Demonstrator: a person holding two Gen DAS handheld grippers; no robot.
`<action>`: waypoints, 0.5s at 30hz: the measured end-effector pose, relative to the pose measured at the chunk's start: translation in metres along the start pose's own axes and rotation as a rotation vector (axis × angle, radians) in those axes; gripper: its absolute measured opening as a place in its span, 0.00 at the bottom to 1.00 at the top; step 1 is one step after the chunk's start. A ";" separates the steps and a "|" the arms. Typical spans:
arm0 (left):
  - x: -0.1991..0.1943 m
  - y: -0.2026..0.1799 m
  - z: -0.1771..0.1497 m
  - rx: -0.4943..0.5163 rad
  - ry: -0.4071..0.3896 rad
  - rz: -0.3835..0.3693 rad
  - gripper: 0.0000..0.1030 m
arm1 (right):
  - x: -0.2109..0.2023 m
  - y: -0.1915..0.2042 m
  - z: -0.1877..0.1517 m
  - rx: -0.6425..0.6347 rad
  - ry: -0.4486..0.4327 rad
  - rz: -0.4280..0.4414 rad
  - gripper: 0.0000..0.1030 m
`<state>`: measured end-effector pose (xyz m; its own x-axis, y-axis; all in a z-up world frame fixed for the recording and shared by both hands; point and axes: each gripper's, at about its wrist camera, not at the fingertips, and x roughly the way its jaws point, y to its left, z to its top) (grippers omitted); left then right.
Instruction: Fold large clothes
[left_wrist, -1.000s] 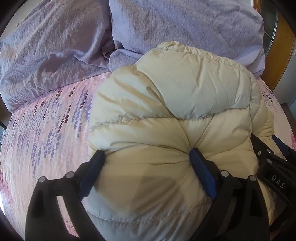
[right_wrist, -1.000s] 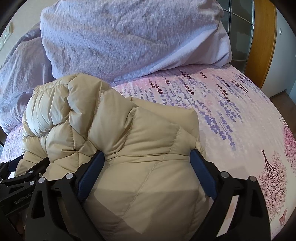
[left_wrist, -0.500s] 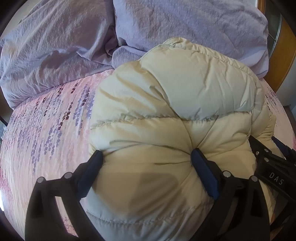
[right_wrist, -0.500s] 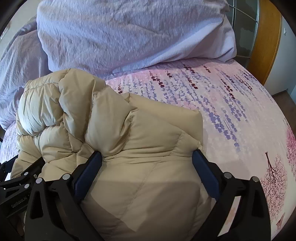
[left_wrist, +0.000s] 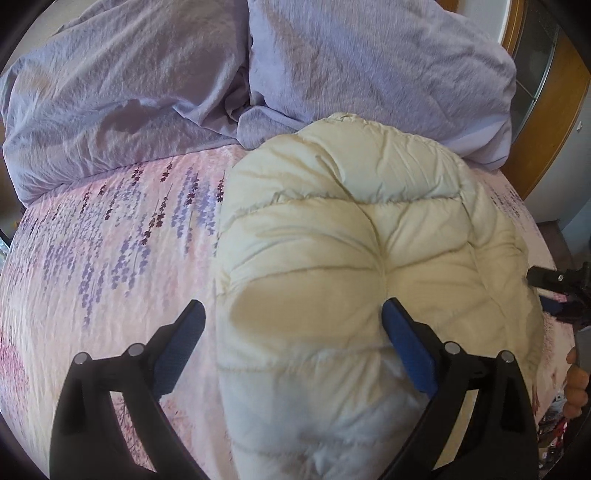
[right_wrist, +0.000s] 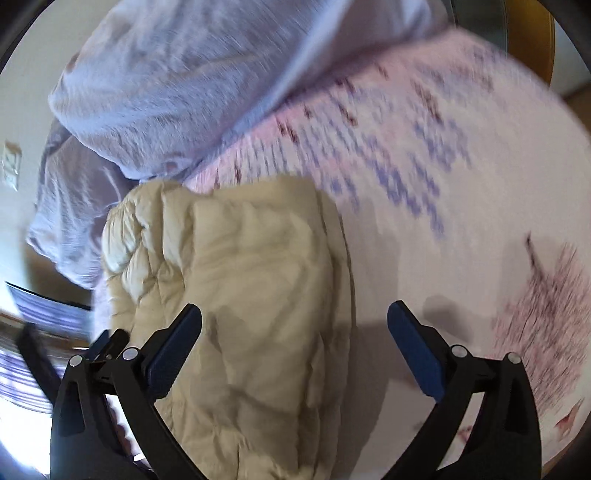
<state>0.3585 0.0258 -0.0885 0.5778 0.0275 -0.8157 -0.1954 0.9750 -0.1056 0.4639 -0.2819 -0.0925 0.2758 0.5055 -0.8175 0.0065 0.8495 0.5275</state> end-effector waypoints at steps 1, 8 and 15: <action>-0.003 0.002 -0.002 -0.003 0.004 -0.007 0.93 | 0.000 -0.003 -0.002 0.006 0.014 0.011 0.99; -0.012 0.010 -0.012 -0.040 0.023 -0.040 0.93 | 0.019 -0.010 -0.018 0.089 0.120 0.130 0.99; -0.018 0.010 -0.016 -0.042 0.027 -0.041 0.93 | 0.035 -0.006 -0.022 0.118 0.160 0.183 0.99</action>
<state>0.3336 0.0319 -0.0837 0.5644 -0.0185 -0.8253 -0.2059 0.9650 -0.1625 0.4528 -0.2655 -0.1292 0.1272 0.6742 -0.7275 0.0849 0.7233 0.6853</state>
